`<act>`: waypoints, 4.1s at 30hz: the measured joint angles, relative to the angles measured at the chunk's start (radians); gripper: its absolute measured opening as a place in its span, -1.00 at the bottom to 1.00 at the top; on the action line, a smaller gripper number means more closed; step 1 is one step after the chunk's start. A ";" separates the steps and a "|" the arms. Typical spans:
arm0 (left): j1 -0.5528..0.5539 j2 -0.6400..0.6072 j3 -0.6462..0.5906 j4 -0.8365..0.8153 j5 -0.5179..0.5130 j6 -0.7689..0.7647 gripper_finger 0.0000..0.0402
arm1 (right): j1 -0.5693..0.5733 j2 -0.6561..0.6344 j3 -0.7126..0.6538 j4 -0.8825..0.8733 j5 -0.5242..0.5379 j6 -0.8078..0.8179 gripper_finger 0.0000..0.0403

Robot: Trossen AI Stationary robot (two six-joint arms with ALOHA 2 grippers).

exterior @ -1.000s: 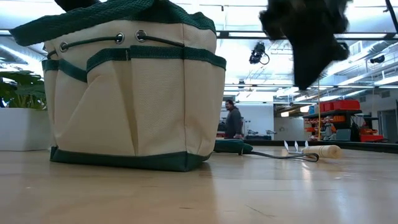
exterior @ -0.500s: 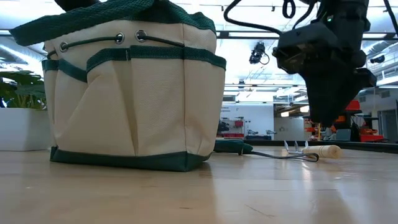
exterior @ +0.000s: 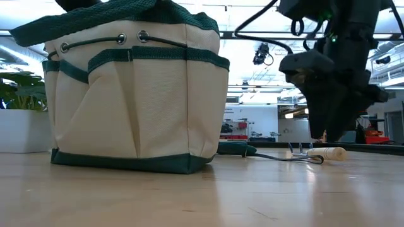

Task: Pick & Place Garden tools in Gardening bag
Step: Put the hand rake into the gardening bag

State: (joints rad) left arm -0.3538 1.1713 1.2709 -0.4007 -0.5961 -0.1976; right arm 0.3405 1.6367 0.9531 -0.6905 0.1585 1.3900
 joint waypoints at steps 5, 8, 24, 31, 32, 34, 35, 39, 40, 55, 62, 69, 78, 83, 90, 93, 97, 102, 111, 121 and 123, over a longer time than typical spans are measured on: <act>0.000 0.000 0.000 0.000 0.000 0.000 -0.72 | -0.016 0.000 -0.049 0.080 0.000 0.017 -0.14; 0.000 0.000 0.000 0.000 0.000 0.001 -0.72 | -0.028 0.000 -0.087 0.149 0.001 0.043 -0.17; 0.000 0.000 0.000 0.000 0.000 0.012 -0.72 | -0.059 -0.004 -0.149 0.185 -0.047 0.008 -0.19; 0.000 0.000 0.000 0.000 0.000 0.011 -0.72 | -0.059 -0.002 -0.150 0.175 -0.047 -0.020 -0.43; 0.000 0.000 0.000 0.000 0.000 0.008 -0.72 | -0.059 -0.002 -0.150 0.173 -0.047 -0.024 -0.49; 0.000 0.000 0.000 -0.001 0.000 0.007 -0.72 | -0.059 -0.002 -0.150 0.173 -0.047 -0.042 -0.61; 0.000 0.000 0.000 -0.001 0.000 0.007 -0.72 | -0.059 -0.002 -0.150 0.173 -0.047 -0.050 -0.67; 0.000 0.000 0.000 -0.001 0.000 0.007 -0.72 | -0.056 -0.002 -0.151 0.175 -0.047 -0.093 -0.77; 0.000 0.000 0.000 -0.001 0.000 0.005 -0.72 | -0.055 -0.002 -0.151 0.175 -0.046 -0.102 -0.77; 0.000 0.000 0.000 -0.001 -0.001 0.001 -0.72 | -0.057 -0.089 -0.152 0.165 0.051 -0.268 -0.77; 0.000 0.000 0.000 -0.001 -0.001 0.000 -0.72 | -0.050 -0.209 -0.151 0.240 0.085 -0.375 -0.77; 0.006 0.000 0.000 0.000 -0.001 0.001 -0.72 | -0.019 -0.331 -0.150 0.451 0.097 -0.540 -0.77; 0.021 0.000 0.000 0.001 -0.002 0.001 -0.72 | 0.018 -0.348 -0.148 0.835 0.024 -0.747 -0.77; 0.021 0.000 0.000 0.018 -0.002 0.002 -0.72 | 0.028 -0.348 -0.148 0.910 0.033 -0.801 -0.77; 0.021 0.000 0.000 0.045 -0.002 0.004 -0.72 | 0.035 -0.258 -0.147 1.109 -0.027 -0.826 -0.77; 0.021 0.000 0.000 0.045 -0.002 0.004 -0.72 | 0.035 -0.190 -0.147 1.207 -0.057 -0.834 -0.77; 0.021 0.000 0.000 0.045 -0.001 0.003 -0.72 | 0.037 -0.101 -0.107 1.282 -0.070 -0.878 -0.77; 0.021 0.000 0.000 0.045 -0.001 0.003 -0.72 | 0.042 0.009 0.010 1.275 -0.073 -0.948 -0.77; 0.021 0.000 0.000 0.047 -0.001 0.003 -0.72 | 0.034 0.148 0.110 1.252 -0.080 -1.008 -0.77; 0.021 0.000 -0.001 0.050 -0.001 0.003 -0.72 | 0.012 0.230 0.121 1.328 -0.043 -1.012 -0.77; 0.021 0.000 -0.001 0.050 -0.001 0.003 -0.72 | 0.006 0.239 0.121 1.339 -0.043 -1.010 -0.77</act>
State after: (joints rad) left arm -0.3332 1.1713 1.2701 -0.3508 -0.5968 -0.1947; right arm 0.3470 1.8757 1.0740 0.6481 0.1154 0.3798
